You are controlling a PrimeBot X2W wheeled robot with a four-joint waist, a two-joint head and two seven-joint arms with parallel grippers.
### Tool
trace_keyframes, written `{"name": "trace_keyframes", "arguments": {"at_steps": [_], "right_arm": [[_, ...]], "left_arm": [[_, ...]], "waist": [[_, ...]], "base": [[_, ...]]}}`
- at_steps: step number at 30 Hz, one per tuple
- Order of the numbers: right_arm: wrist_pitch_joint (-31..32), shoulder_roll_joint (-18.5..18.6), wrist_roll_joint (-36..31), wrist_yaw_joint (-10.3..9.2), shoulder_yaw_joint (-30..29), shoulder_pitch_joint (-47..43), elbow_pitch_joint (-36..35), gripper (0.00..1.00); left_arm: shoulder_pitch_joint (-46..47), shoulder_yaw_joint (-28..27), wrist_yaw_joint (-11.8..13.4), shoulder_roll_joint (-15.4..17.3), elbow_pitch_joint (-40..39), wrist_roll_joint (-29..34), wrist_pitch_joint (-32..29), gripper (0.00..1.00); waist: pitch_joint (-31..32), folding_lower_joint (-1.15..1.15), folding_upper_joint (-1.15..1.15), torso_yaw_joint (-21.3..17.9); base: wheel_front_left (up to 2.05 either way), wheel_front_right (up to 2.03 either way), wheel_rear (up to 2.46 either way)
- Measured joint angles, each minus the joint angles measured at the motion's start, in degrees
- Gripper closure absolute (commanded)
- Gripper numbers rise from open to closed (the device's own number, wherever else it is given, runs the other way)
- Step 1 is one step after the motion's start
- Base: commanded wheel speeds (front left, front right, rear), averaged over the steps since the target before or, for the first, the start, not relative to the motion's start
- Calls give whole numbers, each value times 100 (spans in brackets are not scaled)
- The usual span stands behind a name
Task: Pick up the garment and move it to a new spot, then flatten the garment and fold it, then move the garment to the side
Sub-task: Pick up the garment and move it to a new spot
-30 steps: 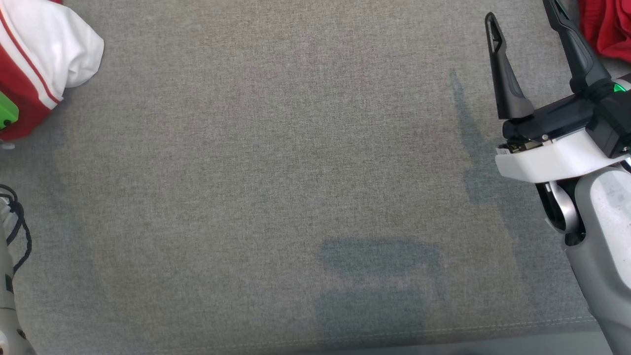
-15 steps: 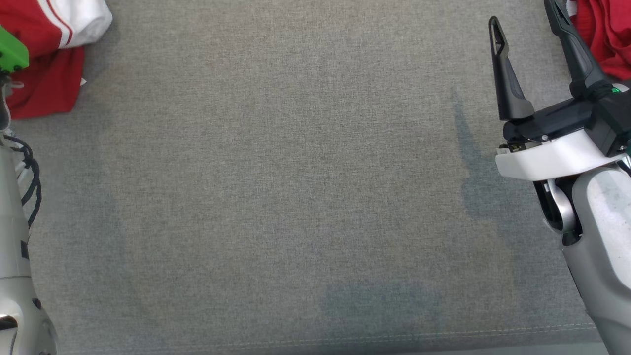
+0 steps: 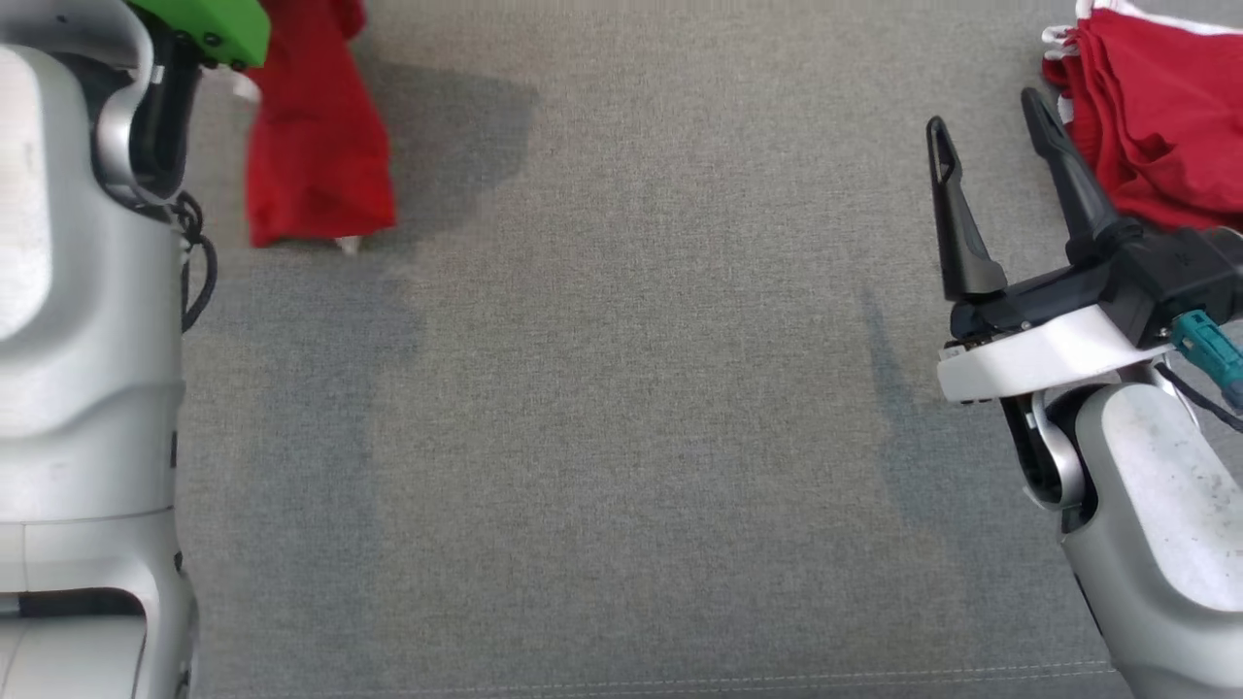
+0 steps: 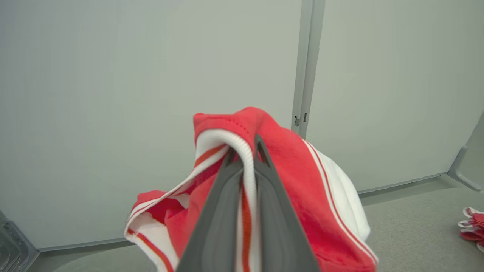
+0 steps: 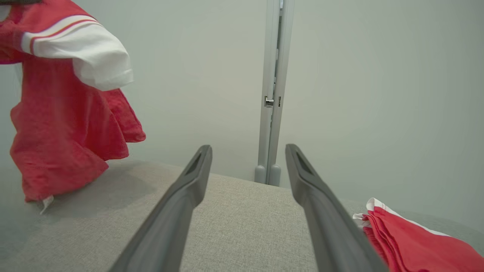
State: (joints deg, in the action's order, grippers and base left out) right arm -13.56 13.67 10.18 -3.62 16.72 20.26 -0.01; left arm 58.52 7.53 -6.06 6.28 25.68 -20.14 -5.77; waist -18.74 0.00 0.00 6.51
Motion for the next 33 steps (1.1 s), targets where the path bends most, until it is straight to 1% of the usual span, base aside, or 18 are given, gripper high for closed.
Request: {"name": "trace_keyframes", "arguments": {"at_steps": [6, 9, 15, 17, 20, 23, 24, 29, 30, 33], "right_arm": [[-31, -164, 78, -1, 55, -210, 199, 0], [-35, -269, 103, -1, 76, -301, 259, 0], [-52, -374, 158, -1, 177, -405, 290, 0], [-53, -430, 176, -1, 193, -438, 287, 0], [-53, -456, 219, -1, 194, -438, 279, 0], [-53, -457, 243, -5, 175, -456, 272, 0], [-53, -456, 246, -7, 163, -466, 272, 0], [-59, -443, 250, -10, 74, -525, 271, 0], [-59, -443, 250, -10, 74, -525, 271, 0], [-64, -437, 249, -10, 52, -528, 253, 0]], "left_arm": [[75, 438, -56, -380, -436, -87, 36, 100], [137, 747, -101, -534, -651, -159, 14, 100], [142, 1348, -102, -566, -1084, -654, -290, 100], [135, 1645, -108, -566, -1195, -846, -478, 100], [37, 1808, -107, -549, -1202, -929, -536, 100], [-352, 1898, -102, -546, -1125, -1050, -531, 100], [-532, 1919, -78, -538, -1090, -1100, -499, 100], [-1491, 2125, 290, -523, -673, -1270, -92, 100], [-1491, 2125, 290, -523, -673, -1270, -92, 100], [-1924, 2193, 463, -500, -315, -899, 159, 100]], "waist": [[427, 0, 0, -75], [620, 0, 0, -159], [855, 0, 0, -477], [913, 0, 0, -666], [937, 0, 0, -849], [922, 0, 0, -1014], [908, 0, 0, -1058], [779, 0, 0, -1175], [779, 0, 0, -1175], [704, 0, 0, -1200]], "base": [[0, 0, 0], [0, 0, 0], [0, 0, 0], [0, 0, 0], [0, 0, 0], [0, 0, 0], [0, 0, 0], [0, 0, 0], [0, 0, 0], [0, 0, 0]]}}
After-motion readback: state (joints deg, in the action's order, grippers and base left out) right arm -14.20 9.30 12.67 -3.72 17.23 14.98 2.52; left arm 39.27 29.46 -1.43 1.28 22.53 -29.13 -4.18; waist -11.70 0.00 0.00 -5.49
